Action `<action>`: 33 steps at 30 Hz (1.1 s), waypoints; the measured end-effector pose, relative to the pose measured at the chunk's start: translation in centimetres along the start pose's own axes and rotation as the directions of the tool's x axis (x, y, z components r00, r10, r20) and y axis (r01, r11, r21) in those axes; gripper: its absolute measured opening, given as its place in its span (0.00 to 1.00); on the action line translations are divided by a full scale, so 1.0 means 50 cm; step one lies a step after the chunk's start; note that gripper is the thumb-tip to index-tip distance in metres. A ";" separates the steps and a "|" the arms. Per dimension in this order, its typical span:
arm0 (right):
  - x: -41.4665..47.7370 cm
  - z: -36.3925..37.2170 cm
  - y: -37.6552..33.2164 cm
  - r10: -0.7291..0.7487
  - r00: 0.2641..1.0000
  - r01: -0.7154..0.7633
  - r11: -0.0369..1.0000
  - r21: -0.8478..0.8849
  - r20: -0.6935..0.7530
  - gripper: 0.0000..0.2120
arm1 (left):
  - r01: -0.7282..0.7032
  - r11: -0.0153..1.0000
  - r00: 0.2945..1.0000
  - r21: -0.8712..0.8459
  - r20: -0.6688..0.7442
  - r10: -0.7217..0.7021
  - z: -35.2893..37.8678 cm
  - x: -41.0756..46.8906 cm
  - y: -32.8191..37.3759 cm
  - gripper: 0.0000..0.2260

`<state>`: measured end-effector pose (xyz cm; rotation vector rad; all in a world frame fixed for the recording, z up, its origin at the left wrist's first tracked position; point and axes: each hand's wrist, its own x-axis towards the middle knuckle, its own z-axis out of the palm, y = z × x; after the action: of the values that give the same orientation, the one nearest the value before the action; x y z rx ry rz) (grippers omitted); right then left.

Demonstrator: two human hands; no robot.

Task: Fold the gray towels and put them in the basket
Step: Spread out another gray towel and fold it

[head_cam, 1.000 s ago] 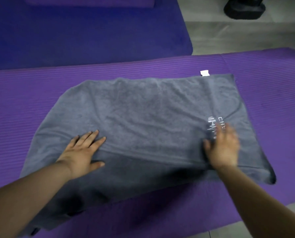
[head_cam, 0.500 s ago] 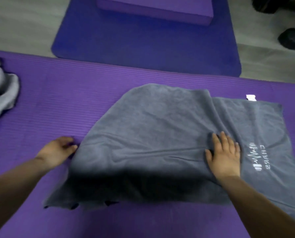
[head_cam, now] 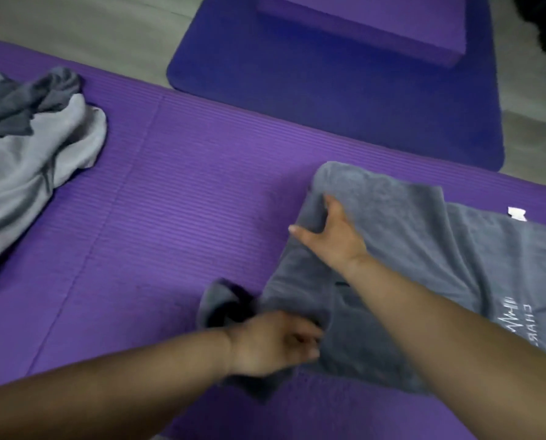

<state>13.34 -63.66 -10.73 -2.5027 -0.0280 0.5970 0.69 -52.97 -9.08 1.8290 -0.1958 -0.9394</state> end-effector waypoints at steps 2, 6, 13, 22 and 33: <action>-0.013 0.001 0.023 0.078 0.989 -0.061 0.990 -0.130 0.129 0.37 | 0.009 1.000 0.995 0.018 0.102 -0.011 0.008 0.002 0.000 0.13; -0.041 -0.016 0.094 0.166 0.980 -0.130 0.951 -0.281 0.106 0.23 | 0.089 0.992 0.951 -0.090 -0.290 -0.111 -0.068 0.010 -0.053 0.12; -0.093 -0.053 0.193 0.260 0.963 -0.255 0.964 -0.071 0.065 0.17 | 0.380 0.915 0.870 0.133 -0.389 -0.304 -0.100 0.029 -0.110 0.11; -0.112 -0.052 0.208 0.283 0.956 -0.284 0.959 -0.001 0.070 0.15 | 0.613 0.737 0.788 0.284 -0.285 -0.546 -0.037 0.066 -0.063 0.23; -0.108 -0.037 0.177 0.122 0.898 -0.141 0.990 -0.014 -0.422 0.27 | -0.394 0.639 0.806 -0.660 -0.583 -0.106 -0.253 -0.071 -0.018 0.18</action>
<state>8.31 -72.87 -11.84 -2.6392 0.2957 0.0953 6.58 -41.64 -5.88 1.1673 0.3900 -0.2051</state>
